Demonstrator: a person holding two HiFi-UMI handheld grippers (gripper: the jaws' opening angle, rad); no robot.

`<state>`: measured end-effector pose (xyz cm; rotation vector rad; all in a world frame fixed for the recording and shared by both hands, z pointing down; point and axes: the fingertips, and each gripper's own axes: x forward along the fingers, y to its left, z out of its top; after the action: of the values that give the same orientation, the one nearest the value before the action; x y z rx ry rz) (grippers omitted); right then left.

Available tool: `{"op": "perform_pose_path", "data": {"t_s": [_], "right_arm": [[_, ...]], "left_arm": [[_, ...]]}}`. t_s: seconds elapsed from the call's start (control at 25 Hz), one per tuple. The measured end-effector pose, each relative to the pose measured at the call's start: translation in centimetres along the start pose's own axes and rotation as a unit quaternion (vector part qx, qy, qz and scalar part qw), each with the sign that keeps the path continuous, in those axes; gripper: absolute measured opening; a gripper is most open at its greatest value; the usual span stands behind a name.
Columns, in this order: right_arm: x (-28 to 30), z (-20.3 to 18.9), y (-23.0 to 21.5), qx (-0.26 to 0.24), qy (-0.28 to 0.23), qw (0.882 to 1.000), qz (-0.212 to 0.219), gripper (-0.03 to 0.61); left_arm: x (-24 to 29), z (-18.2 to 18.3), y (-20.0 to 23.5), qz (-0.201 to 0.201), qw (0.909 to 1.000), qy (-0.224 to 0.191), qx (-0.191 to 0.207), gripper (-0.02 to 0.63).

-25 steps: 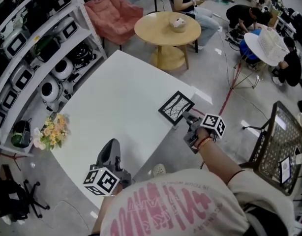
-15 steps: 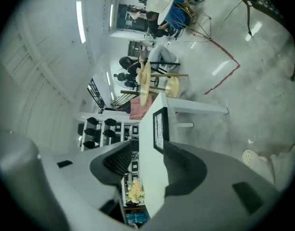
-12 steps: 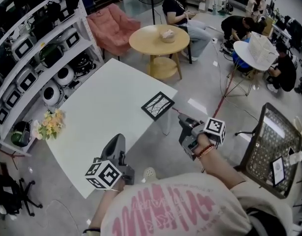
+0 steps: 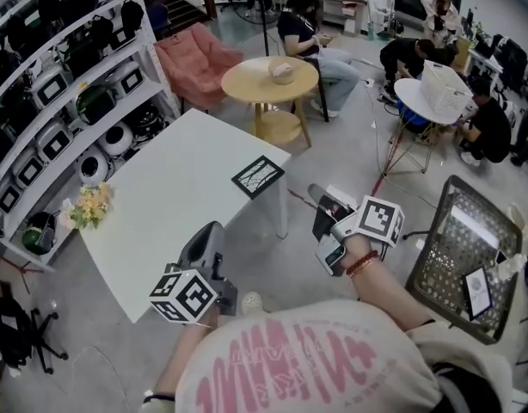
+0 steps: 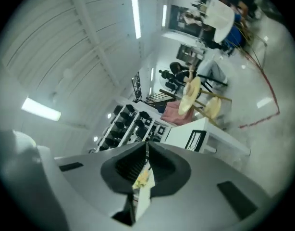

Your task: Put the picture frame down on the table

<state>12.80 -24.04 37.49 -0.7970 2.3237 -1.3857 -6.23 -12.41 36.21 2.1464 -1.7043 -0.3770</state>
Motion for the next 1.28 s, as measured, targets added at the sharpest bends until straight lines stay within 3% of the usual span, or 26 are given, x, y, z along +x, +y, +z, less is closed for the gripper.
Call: {"op": "perform_pose_path", "data": {"t_s": [0.2, 0.32, 0.6, 0.8, 1.28], "right_arm": [[-3.3, -0.8, 1.6, -0.179, 0.007, 0.984, -0.010, 0.006], [-5.1, -1.7, 0.8, -0.233, 0.025, 0.972, -0.035, 0.006], [-8.7, -2.8, -1.3, -0.287, 0.049, 0.953, -0.081, 0.006], [-9.9, -4.3, -1.9, -0.310, 0.080, 0.943, -0.086, 0.006], [-12.2, -6.2, -3.3, -0.314, 0.097, 0.938, -0.108, 0.006]], "left_arm": [[-2.9, -1.6, -2.5, 0.007, 1.0000, 0.001, 0.005, 0.003], [-4.2, -2.5, -3.6, 0.011, 0.9999, -0.003, 0.001, 0.003], [-6.2, -5.3, -5.7, 0.025, 0.9986, 0.018, 0.044, 0.003], [-7.4, -6.8, -6.4, 0.032, 0.9985, 0.025, 0.037, 0.003], [-9.3, -9.0, -6.9, 0.047, 0.9980, 0.041, 0.015, 0.003]]}}
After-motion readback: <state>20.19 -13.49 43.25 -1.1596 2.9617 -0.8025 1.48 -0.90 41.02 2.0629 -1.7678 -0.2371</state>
